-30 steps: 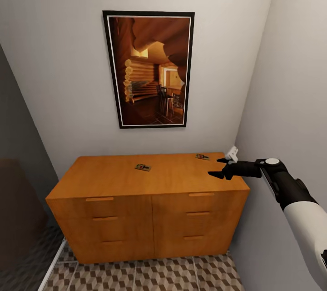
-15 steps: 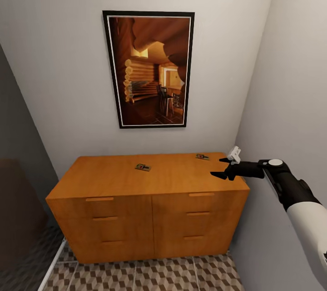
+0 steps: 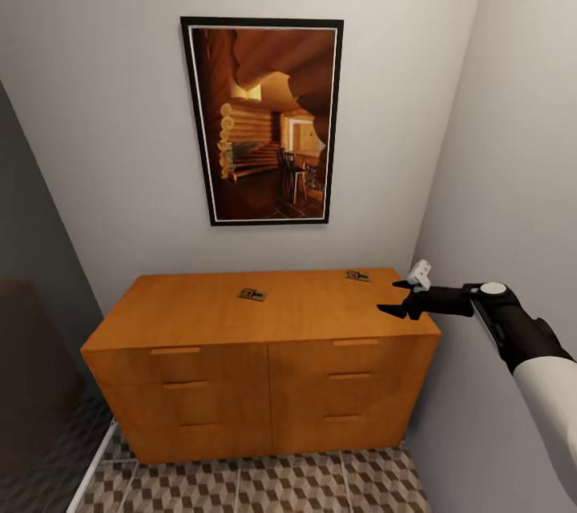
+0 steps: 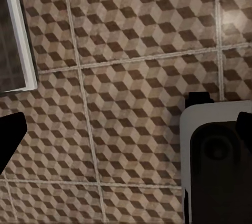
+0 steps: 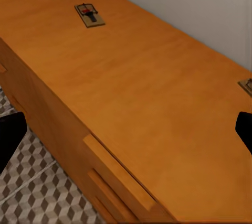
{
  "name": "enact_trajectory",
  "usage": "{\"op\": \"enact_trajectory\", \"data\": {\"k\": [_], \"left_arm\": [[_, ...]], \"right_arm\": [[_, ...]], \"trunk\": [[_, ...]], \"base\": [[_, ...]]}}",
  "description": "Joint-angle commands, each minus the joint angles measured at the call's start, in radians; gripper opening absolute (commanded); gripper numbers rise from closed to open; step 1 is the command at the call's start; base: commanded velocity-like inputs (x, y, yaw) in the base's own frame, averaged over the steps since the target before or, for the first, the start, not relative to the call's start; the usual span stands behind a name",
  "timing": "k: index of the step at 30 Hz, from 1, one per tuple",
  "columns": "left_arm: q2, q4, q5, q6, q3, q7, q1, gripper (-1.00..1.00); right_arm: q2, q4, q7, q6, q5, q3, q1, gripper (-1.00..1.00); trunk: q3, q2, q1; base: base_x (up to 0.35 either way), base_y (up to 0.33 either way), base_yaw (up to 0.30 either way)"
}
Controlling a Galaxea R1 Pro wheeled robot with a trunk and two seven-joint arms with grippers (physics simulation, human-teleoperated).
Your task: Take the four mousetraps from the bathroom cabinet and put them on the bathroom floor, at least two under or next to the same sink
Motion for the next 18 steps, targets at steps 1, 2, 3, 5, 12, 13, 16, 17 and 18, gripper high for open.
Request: {"op": "enact_trajectory", "data": {"k": [1, 2, 3, 5, 12, 13, 16, 17, 18], "left_arm": [[-0.001, 0.003, 0.009, -0.004, -0.008, 0.0, -0.002, 1.0], [-0.001, 0.003, 0.01, -0.003, -0.008, 0.0, -0.002, 1.0], [-0.001, 0.003, 0.01, -0.003, -0.008, 0.0, -0.001, 1.0], [-0.001, 0.003, 0.01, -0.002, -0.008, 0.0, -0.001, 1.0], [-0.001, 0.003, 0.01, -0.001, -0.008, 0.0, -0.001, 1.0], [-0.001, 0.003, 0.01, -0.001, -0.008, 0.0, -0.001, 1.0], [-0.001, 0.003, 0.01, -0.001, -0.008, 0.0, -0.001, 1.0], [-0.002, 0.003, 0.01, -0.001, -0.008, 0.0, -0.001, 1.0], [-0.002, 0.003, 0.01, -0.001, -0.008, 0.0, -0.001, 1.0]], "right_arm": [[-0.002, -0.001, 0.003, 0.01, 0.0, 0.001, -0.001, 1.0], [-0.004, -0.001, 0.003, 0.01, 0.0, 0.001, -0.001, 1.0], [-0.005, -0.001, 0.003, 0.01, 0.0, 0.001, -0.001, 1.0], [-0.006, -0.001, 0.004, 0.009, 0.0, 0.001, -0.001, 1.0], [-0.007, 0.003, 0.004, 0.008, 0.0, 0.002, -0.001, 1.0], [-0.008, 0.003, 0.004, 0.007, 0.0, 0.002, 0.0, 1.0], [-0.008, 0.006, 0.004, 0.0, 0.0, 0.002, 0.0, 1.0], [-0.008, 0.006, 0.004, -0.001, 0.0, 0.002, 0.0, 1.0], [-0.008, 0.007, 0.004, -0.002, 0.0, 0.002, 0.0, 1.0]], "trunk": [[-0.003, -0.002, 0.001], [-0.004, -0.002, 0.001], [-0.004, -0.002, 0.001], [-0.006, -0.002, 0.001], [-0.013, -0.002, 0.001], [-0.014, -0.002, 0.001], [-0.018, -0.002, 0.001], [-0.019, -0.002, 0.001], [-0.021, -0.002, 0.001]], "base": [[0.0, 0.0, 0.0], [0.0, 0.0, 0.0], [0.0, 0.0, 0.0], [0.0, 0.0, 0.0], [0.0, 0.0, 0.0], [0.0, 0.0, 0.0], [0.036, 0.0, 0.0], [0.075, 0.0, 0.0], [0.09, 0.0, 0.0]]}}
